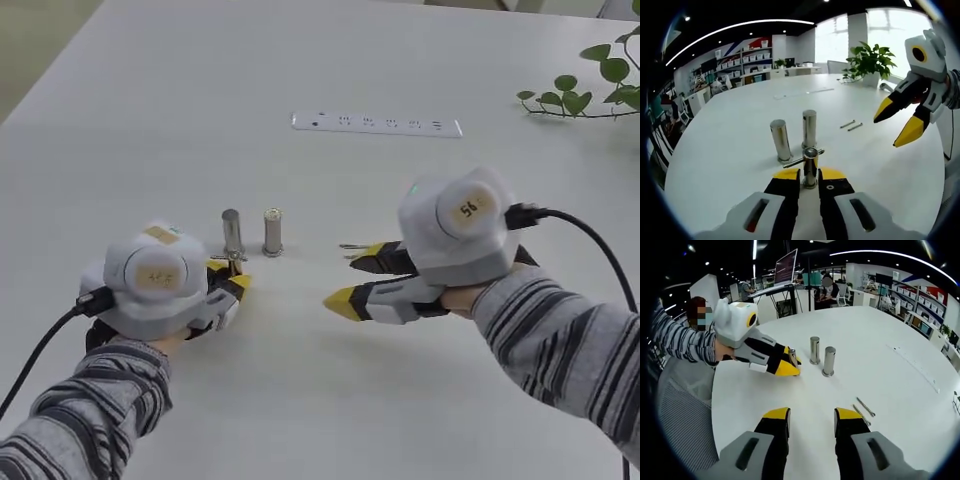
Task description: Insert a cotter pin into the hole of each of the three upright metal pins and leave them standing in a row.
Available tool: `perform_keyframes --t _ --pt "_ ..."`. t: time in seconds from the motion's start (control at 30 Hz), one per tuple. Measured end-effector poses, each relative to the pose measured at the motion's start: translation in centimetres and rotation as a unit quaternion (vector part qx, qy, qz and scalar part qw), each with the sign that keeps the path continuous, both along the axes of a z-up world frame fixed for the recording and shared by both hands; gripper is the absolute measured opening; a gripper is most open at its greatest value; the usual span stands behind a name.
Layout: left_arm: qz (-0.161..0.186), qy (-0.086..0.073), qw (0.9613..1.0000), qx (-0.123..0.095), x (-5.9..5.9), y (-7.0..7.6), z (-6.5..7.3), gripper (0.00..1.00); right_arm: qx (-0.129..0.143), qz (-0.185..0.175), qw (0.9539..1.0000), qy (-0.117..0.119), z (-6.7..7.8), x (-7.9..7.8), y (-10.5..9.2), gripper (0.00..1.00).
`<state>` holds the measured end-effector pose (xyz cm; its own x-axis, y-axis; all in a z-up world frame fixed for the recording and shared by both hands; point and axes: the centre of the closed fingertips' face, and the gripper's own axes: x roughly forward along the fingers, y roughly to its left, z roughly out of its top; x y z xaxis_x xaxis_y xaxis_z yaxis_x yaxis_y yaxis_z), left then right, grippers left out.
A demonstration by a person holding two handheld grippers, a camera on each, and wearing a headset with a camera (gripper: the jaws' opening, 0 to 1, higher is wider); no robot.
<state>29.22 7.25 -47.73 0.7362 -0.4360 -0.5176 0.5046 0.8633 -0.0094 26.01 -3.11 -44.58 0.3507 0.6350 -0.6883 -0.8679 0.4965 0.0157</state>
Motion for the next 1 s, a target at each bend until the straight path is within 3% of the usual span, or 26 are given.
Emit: perform_keyframes --t 0.2,0.43,0.63,1.0 --pt "-0.002 0.004 1.0000 -0.001 -0.2 0.2 0.0 0.22 0.014 -0.010 0.9998 0.004 0.1 0.3 0.1 0.31" --pt "-0.008 0.004 0.9999 -0.014 -1.4 0.7 0.7 0.38 0.075 -0.026 0.9969 -0.007 1.8 1.3 1.3 0.32" --pt "-0.022 -0.004 0.9994 -0.025 -2.4 0.4 1.5 0.46 0.135 -0.057 0.9892 -0.012 3.1 3.4 2.3 0.32" --pt "-0.023 -0.024 0.9986 -0.041 -3.7 0.1 3.5 0.62 0.156 -0.071 0.9848 -0.027 3.0 5.8 5.2 0.30"
